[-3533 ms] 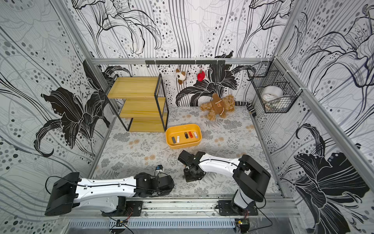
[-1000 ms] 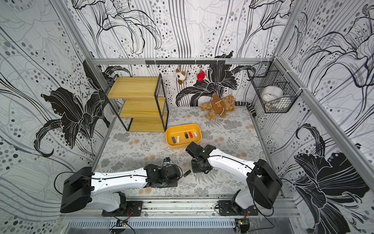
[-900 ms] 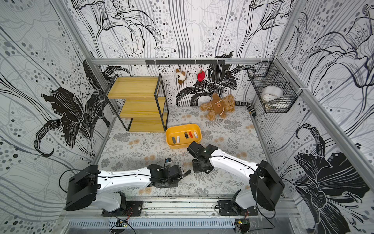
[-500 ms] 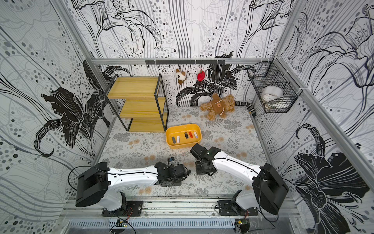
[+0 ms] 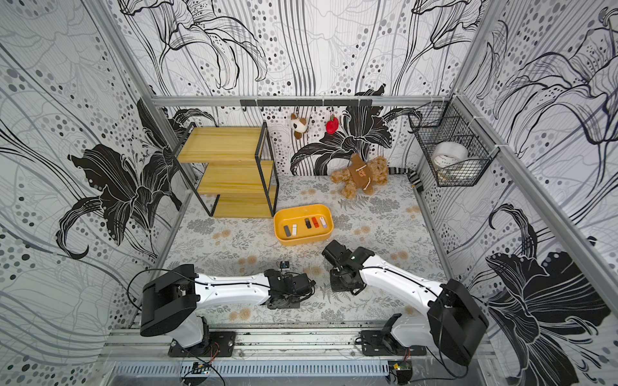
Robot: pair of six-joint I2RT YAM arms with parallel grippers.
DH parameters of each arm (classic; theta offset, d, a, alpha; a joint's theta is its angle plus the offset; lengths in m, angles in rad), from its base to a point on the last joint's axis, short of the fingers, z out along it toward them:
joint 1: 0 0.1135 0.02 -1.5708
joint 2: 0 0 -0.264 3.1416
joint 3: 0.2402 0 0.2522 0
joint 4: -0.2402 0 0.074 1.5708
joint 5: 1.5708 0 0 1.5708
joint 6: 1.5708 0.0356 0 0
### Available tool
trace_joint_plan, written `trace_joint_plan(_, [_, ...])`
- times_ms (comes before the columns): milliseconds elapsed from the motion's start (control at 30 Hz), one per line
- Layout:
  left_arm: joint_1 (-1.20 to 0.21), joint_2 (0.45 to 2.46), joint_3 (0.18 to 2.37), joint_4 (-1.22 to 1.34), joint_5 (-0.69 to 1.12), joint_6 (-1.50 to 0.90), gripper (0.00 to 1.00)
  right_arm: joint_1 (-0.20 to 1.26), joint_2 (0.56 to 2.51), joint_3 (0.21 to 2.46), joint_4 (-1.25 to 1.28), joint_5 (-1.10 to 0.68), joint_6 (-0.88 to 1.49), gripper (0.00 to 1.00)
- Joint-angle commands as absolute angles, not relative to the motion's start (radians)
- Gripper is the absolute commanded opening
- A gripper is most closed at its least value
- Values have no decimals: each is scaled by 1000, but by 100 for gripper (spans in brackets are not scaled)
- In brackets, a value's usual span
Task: Put the usb flash drive into the storage box
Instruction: Pick up the USB flash from the center of the board.
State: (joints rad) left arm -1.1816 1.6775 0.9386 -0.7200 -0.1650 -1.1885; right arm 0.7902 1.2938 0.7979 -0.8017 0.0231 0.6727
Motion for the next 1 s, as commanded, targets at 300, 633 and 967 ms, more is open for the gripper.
trace_joint_plan(300, [-1151,1645,870,-703,-170,-1185,43,785,1298,792,-788,-5,692,0])
trace_joint_plan(633, [-1137,1660,856,-661,-151,-1164,31,852,1335,826,-747,-25,751,0])
trace_joint_plan(967, [-1132,1590,768,-649,-144,-1187,4,919,1401,859,-658,-5,858,11])
